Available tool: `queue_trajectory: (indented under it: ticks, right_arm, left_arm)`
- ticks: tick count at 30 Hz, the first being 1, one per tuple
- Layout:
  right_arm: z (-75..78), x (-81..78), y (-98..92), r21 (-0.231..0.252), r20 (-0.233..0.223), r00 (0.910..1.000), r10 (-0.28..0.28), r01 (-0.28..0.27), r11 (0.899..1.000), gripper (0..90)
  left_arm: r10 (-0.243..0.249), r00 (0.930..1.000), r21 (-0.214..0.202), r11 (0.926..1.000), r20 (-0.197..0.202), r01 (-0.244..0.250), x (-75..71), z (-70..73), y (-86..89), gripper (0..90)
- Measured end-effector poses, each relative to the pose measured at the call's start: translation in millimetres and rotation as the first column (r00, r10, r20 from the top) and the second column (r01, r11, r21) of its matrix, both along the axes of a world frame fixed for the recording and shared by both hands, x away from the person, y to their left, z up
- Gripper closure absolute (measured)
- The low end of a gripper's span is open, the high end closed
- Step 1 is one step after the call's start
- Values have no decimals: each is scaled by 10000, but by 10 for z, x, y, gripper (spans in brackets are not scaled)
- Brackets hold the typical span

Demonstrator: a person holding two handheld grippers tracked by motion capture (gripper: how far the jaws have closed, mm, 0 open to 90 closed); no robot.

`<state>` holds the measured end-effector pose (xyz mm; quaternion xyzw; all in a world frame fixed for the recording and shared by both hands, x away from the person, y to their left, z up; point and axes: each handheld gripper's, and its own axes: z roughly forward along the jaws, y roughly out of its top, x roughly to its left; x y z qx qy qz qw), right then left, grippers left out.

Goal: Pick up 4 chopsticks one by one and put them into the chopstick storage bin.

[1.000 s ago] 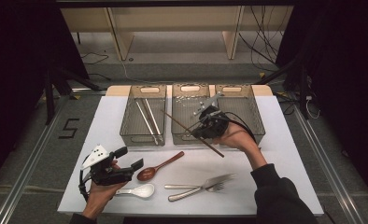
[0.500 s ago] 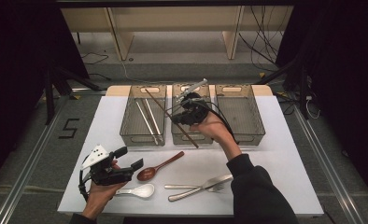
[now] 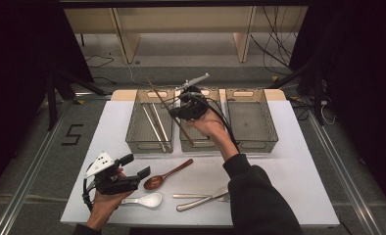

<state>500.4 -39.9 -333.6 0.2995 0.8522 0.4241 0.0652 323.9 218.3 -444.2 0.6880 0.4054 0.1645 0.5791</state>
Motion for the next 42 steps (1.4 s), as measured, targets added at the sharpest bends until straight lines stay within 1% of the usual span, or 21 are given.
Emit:
queue_trajectory:
  ticks: [2,3,7,9,10,12,13,14,15,16,19,22,26,30,35,42]
  right_arm:
    - [18,22,39,43,61,10000,-78,78,10000,854]
    - [24,36,58,116,62,9999,-99,99,9999,855]
    - [29,85,135,300,24,9998,-215,214,9993,855]
    - [28,97,157,307,13,9997,-249,248,9992,855]
    - [23,124,198,299,59,9996,-293,291,9991,855]
    - [23,132,219,344,40,9993,-363,361,9988,855]
    - [18,163,254,445,23,9989,-476,474,9979,855]
    - [14,176,275,463,-11,9985,-548,547,9974,855]
    - [14,176,275,463,-11,9985,-548,547,9974,855]
    - [1,201,316,469,-14,9981,-619,619,9970,855]
    - [-22,236,380,529,0,9974,-720,719,9960,854]
    - [-42,256,436,648,-9,9964,-849,848,9943,855]
    - [-68,279,488,644,44,9954,-959,955,9933,854]
    - [-84,314,564,805,96,9930,-1179,1167,9899,854]
    - [-110,333,647,853,85,9922,-1246,1234,9887,854]
    - [-199,367,685,690,4,9901,-1403,1399,9878,854]
  left_arm:
    - [-6,10000,20,10000,21,6,-1,1,3,138]
    - [26,10000,-47,10000,19,-26,-1,0,-1,137]
    - [5,10000,-22,10000,23,-4,-2,1,0,137]
    - [-2,10000,-18,10000,29,2,-2,2,-1,137]
    - [2,10000,-8,10000,34,-2,-3,2,-1,137]
    - [-26,10000,72,10000,38,26,-3,2,3,137]
    - [-28,10000,68,10000,35,28,-3,2,2,137]
    - [1,10000,12,10000,43,-1,-3,2,-2,137]
    - [-33,10000,68,10000,48,33,-3,3,4,137]
    - [1,10000,-8,10000,45,-1,-3,3,1,137]
    - [0,10000,-26,10000,34,1,-5,5,2,137]
    - [-4,10000,-14,10000,32,4,-5,6,5,137]
    - [-39,10000,18,10000,59,39,-7,8,9,137]
    - [-28,10000,-15,10000,45,28,-6,8,7,137]
    - [-51,10000,2,10000,47,51,-9,11,11,137]
    - [-48,10000,-51,10000,60,48,-9,11,6,137]
